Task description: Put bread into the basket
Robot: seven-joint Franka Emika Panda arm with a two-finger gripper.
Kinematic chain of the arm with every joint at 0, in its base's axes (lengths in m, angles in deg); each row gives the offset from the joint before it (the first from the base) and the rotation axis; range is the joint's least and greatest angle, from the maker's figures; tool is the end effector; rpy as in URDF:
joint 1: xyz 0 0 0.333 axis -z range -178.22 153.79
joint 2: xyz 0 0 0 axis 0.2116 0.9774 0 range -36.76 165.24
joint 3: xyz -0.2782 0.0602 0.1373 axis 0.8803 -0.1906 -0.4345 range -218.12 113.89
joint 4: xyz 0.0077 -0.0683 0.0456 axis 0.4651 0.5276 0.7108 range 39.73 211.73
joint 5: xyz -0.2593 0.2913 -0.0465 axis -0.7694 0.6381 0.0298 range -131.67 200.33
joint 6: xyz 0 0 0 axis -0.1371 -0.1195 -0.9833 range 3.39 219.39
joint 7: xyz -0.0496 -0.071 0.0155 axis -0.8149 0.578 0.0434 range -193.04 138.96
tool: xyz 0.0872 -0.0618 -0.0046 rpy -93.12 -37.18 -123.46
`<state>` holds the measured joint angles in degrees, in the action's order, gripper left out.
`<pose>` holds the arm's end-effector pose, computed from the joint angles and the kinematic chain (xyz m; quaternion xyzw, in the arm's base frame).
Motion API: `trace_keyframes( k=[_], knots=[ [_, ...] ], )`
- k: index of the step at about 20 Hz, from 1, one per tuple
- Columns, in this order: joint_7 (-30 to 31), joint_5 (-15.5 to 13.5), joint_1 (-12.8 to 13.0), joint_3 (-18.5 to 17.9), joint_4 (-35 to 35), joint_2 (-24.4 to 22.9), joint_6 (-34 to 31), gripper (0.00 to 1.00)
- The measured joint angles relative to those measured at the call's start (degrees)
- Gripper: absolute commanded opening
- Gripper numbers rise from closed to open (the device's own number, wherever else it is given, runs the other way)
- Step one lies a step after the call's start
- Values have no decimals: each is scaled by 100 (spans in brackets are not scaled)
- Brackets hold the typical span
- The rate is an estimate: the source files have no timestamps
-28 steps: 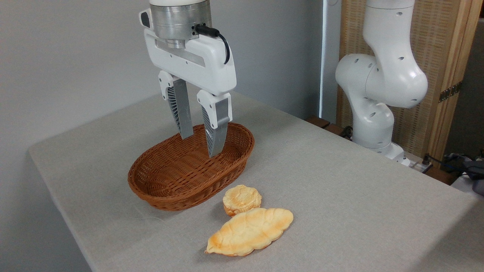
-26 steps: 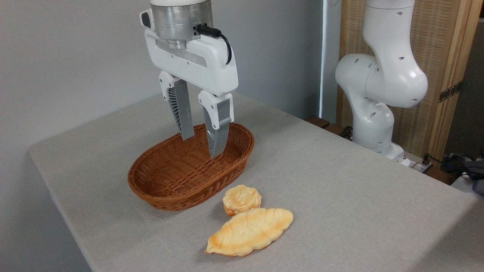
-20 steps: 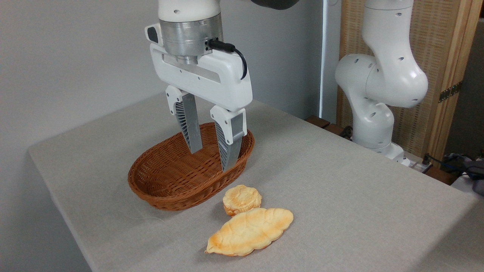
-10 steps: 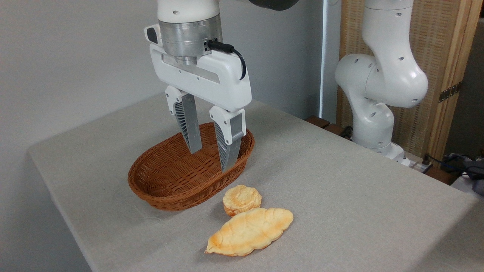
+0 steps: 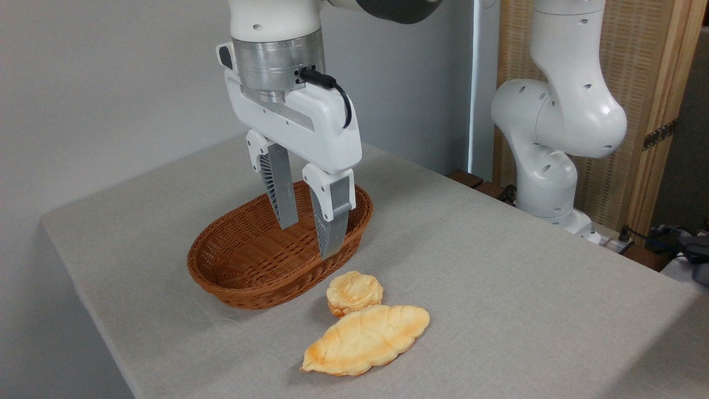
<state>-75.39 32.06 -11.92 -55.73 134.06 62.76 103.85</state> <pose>0.5574 0.0291 0.5844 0.9244 -0.3802 0.0294 0.0085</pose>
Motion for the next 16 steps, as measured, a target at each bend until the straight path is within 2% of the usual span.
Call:
trace_keyframes(
  k=[8,10,14,16],
  knots=[
    [-1007,1,-8,-69,142,17,133,100],
    [-1141,32,-16,-78,280,32,342,100],
    [-1192,412,-17,-79,471,78,561,100],
    [-1197,512,-17,-79,588,92,738,100]
  ],
)
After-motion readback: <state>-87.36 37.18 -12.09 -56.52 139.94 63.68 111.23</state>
